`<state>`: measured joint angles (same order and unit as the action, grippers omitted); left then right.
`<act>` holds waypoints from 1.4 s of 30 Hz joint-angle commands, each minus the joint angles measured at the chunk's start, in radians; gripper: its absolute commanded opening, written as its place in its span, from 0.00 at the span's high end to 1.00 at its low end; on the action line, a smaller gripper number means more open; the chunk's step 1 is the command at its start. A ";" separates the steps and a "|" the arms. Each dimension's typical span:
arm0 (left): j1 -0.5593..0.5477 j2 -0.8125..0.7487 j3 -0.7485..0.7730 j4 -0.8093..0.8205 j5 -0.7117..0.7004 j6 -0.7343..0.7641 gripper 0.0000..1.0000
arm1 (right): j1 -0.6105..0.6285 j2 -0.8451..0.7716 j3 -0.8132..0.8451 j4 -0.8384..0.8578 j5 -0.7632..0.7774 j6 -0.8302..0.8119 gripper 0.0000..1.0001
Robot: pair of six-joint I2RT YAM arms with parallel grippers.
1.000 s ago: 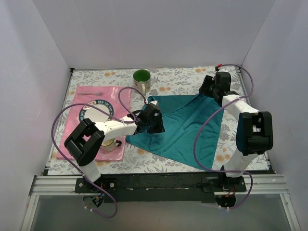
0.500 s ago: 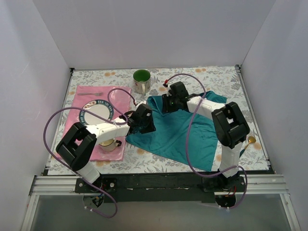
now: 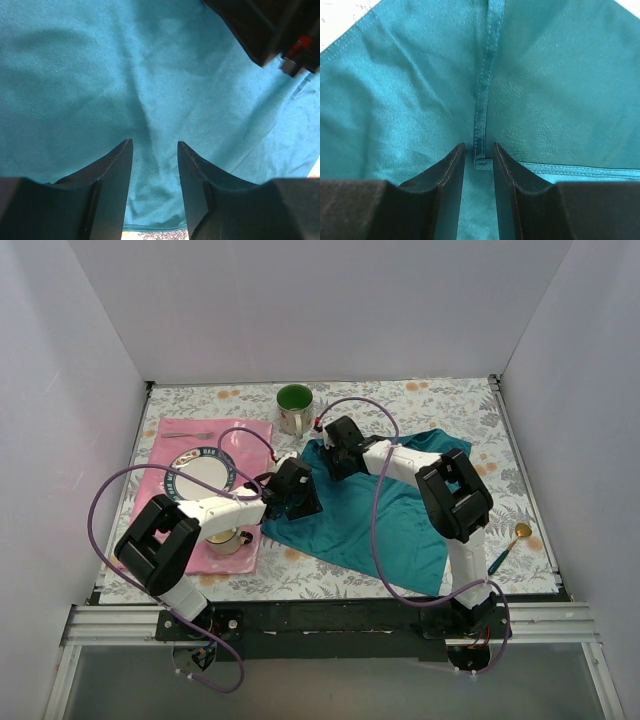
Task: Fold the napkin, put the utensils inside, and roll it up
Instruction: Flatten the napkin out
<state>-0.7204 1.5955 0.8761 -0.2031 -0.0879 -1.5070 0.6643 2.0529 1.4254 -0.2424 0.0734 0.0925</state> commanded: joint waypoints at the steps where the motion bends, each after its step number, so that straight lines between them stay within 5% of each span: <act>1: 0.003 -0.003 -0.014 0.021 -0.004 -0.004 0.58 | 0.012 0.049 0.047 -0.055 0.089 -0.042 0.63; 15: 0.004 0.017 -0.098 0.039 0.002 -0.039 0.57 | 0.012 -0.011 0.070 -0.020 0.138 -0.065 0.85; 18: 0.004 0.020 -0.101 0.039 0.010 -0.042 0.57 | 0.000 0.019 0.134 -0.049 0.146 -0.085 0.98; 26: 0.003 0.017 -0.101 0.050 0.022 -0.036 0.57 | -0.075 0.075 0.253 -0.031 0.157 -0.089 0.99; 30: 0.003 0.017 -0.086 0.047 0.040 -0.032 0.57 | -0.146 0.174 0.358 0.136 0.231 -0.152 0.99; 34: 0.004 0.018 -0.020 0.036 0.124 -0.009 0.53 | -0.210 0.332 0.608 0.103 0.244 -0.195 0.84; 37: 0.003 0.017 0.026 0.016 0.164 -0.010 0.51 | -0.244 0.420 0.822 0.034 0.184 -0.197 0.53; 40: 0.004 -0.003 0.050 0.008 0.171 -0.007 0.45 | -0.258 0.392 0.848 -0.032 0.151 -0.191 0.32; 42: 0.004 0.007 0.083 0.005 0.180 0.022 0.42 | -0.261 0.301 0.758 -0.073 0.170 -0.160 0.28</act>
<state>-0.7166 1.6260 0.8898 -0.1768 0.0505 -1.5257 0.3939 2.4920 2.2047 -0.2344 0.2546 -0.0826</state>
